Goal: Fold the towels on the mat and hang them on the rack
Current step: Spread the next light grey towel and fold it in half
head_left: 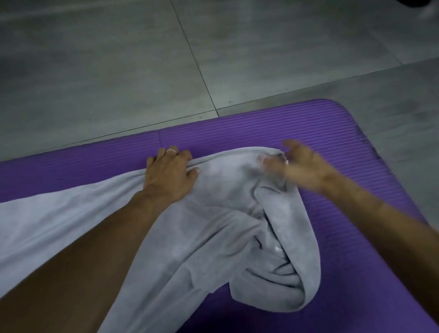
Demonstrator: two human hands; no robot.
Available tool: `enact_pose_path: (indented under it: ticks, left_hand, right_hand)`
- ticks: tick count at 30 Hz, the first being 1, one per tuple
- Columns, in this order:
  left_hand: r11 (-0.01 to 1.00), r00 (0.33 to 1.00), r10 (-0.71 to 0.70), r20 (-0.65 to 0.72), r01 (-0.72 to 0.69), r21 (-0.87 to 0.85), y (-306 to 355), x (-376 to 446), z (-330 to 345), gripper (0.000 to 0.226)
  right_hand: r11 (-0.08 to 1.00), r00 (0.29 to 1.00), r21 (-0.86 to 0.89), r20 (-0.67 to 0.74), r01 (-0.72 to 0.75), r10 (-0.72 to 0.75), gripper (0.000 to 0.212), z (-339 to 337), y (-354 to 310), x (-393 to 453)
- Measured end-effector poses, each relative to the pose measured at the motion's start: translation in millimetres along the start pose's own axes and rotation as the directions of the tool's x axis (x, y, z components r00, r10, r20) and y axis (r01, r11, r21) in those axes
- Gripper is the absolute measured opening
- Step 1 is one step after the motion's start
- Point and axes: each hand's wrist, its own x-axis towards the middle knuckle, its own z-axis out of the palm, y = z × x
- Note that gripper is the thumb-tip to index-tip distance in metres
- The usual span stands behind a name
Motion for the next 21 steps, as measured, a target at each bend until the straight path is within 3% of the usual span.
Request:
enact_pose_path:
  ticks: [1,3,6,7,11,14,17,21]
  left_hand:
    - [1.0,1.0,0.004,-0.012,-0.004,-0.001,1.7,0.6,1.2,0.035]
    - [1.0,0.999,-0.015,-0.032,0.015,0.017,5.2,3.0,2.5,0.028]
    - [0.995,0.999,-0.036,-0.029,0.039,0.088,9.6,8.3,2.5,0.025]
    - [0.994,0.999,-0.045,-0.03,0.048,0.101,10.4,11.0,1.4,0.024]
    - [0.988,0.993,-0.119,-0.002,0.118,0.098,13.5,22.2,-4.6,0.029]
    - [0.992,0.992,-0.118,0.036,0.116,0.051,19.8,16.0,-6.3,0.046]
    - [0.998,0.998,0.044,-0.045,-0.046,-0.052,31.4,-18.9,-5.4,0.053]
    - [0.913,0.941,0.325,-0.093,-0.338,-0.228,40.7,-90.4,4.0,0.043]
  right_hand:
    - [0.975,0.996,-0.213,0.069,0.061,-0.048,0.088,10.6,3.2,-13.2]
    - [0.901,0.989,-0.413,0.012,0.137,-0.145,0.068,22.5,16.0,-24.1]
    - [0.948,0.992,-0.307,-0.062,0.088,-0.112,0.016,-0.2,22.6,-1.1]
    - [0.94,0.992,-0.335,-0.08,0.069,-0.101,0.011,-12.8,21.7,11.5]
    - [0.937,0.935,-0.349,-0.336,-0.014,-0.112,0.024,-56.7,23.0,49.4]
    - [0.918,0.948,-0.38,-0.317,-0.113,-0.014,0.038,-54.6,31.3,49.7]
    - [0.88,0.95,-0.469,-0.303,-0.075,-0.08,0.047,-31.7,35.0,13.7]
    - [0.853,0.856,-0.438,-0.284,0.285,-0.432,0.02,16.8,27.3,-69.9]
